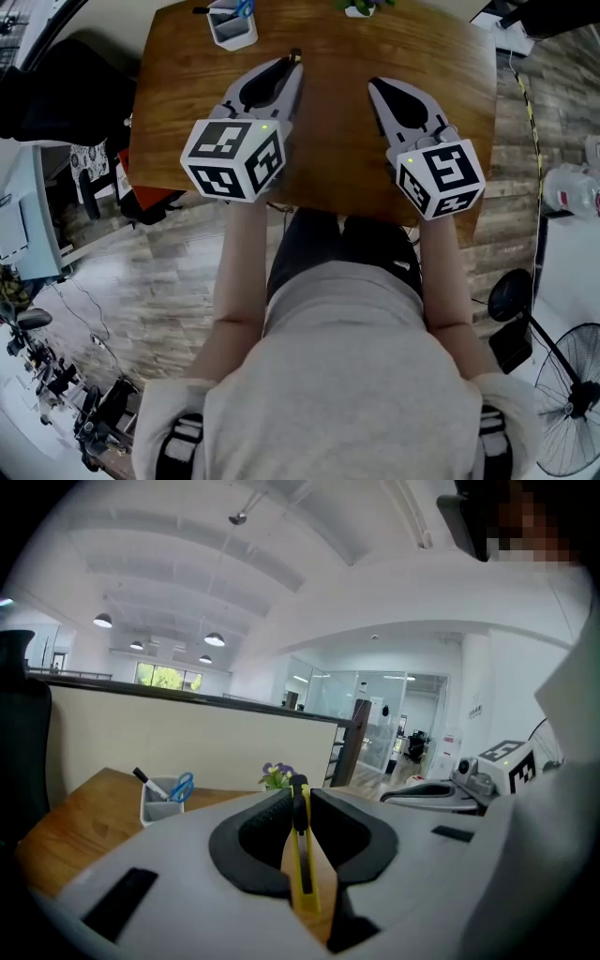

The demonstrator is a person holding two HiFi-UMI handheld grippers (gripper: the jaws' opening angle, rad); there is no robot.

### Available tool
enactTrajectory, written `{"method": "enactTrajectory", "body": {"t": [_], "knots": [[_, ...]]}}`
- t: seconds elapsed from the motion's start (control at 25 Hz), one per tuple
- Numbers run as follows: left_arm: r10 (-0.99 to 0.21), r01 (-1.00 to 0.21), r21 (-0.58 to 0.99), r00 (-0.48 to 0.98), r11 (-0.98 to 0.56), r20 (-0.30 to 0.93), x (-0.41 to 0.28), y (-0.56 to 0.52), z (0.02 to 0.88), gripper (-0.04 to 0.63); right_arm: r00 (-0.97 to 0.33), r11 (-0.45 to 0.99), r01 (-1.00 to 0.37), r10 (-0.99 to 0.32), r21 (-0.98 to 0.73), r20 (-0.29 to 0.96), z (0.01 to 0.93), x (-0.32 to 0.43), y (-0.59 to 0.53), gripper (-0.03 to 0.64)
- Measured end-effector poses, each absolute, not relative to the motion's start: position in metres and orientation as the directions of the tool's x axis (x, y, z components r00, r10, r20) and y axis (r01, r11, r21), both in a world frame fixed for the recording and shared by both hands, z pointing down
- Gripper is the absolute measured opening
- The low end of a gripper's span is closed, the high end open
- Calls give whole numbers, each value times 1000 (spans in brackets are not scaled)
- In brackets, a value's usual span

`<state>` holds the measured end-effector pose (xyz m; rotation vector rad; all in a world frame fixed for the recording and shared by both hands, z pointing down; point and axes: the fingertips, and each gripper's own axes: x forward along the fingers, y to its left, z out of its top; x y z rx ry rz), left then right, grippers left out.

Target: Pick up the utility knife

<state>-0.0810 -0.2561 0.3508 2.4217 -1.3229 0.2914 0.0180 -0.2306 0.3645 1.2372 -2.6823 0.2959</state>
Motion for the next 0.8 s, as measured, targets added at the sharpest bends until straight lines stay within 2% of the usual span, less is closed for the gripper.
{"method": "enactTrajectory", "body": {"t": [0.36,0.8], "knots": [[-784,-818,203,574,-538,236,-89,-249,305,74,-650,656,-754,-741,-23,168,314,7,-220,11],[-780,-754,252,626,-606,-1,-95,-235,244,74,-661,667,-744,-745,54,92,261,8,-206,11]]}}
